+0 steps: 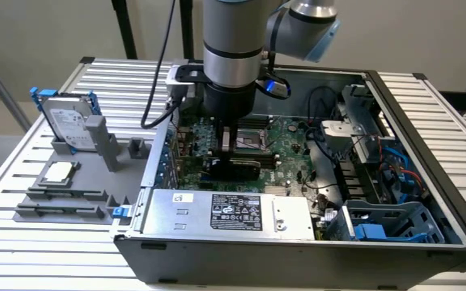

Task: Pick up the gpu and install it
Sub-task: 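Insert the gpu into the slot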

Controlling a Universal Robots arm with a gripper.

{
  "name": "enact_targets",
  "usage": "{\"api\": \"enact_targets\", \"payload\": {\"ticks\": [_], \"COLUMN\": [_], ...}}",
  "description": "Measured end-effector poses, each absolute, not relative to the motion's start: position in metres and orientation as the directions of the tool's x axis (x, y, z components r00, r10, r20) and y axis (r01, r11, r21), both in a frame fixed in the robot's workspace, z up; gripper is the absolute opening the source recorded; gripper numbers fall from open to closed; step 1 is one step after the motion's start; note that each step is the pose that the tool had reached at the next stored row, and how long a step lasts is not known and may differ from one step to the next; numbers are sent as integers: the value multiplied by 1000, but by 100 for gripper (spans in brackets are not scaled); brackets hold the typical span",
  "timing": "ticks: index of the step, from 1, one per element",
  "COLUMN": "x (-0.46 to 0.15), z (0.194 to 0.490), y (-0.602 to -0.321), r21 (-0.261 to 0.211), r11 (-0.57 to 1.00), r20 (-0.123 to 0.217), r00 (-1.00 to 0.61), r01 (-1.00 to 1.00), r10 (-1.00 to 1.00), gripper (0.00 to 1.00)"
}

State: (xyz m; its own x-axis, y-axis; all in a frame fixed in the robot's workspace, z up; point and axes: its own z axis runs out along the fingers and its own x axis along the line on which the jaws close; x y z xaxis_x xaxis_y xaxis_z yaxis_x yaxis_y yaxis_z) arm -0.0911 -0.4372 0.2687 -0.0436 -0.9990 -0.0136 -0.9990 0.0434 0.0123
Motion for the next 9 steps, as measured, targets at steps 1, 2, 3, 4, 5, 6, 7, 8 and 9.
{"api": "enact_targets", "payload": {"ticks": [1, 2, 3, 4, 5, 6, 7, 8, 9], "x": [-91, -91, -91, -91, -91, -91, -91, -91, -91], "z": [268, 267, 267, 267, 267, 268, 269, 272, 275], "y": [-437, -437, -437, -437, -437, -437, -437, -437, -437], "r21": [12, 12, 12, 12, 12, 12, 12, 13, 13], "r11": [43, 43, 43, 43, 43, 43, 44, 44, 44], "r20": [-14, -14, -14, -14, -14, -14, -15, -14, -14], "r00": [-44, -43, -43, -44, -44, -44, -44, -44, -44], "r01": [-999, -999, -999, -999, -999, -999, -999, -999, -999], "r10": [-999, -999, -999, -999, -999, -999, -999, -999, -999], "gripper": [12, 12, 12, 12, 12, 12, 12, 12, 12]}}
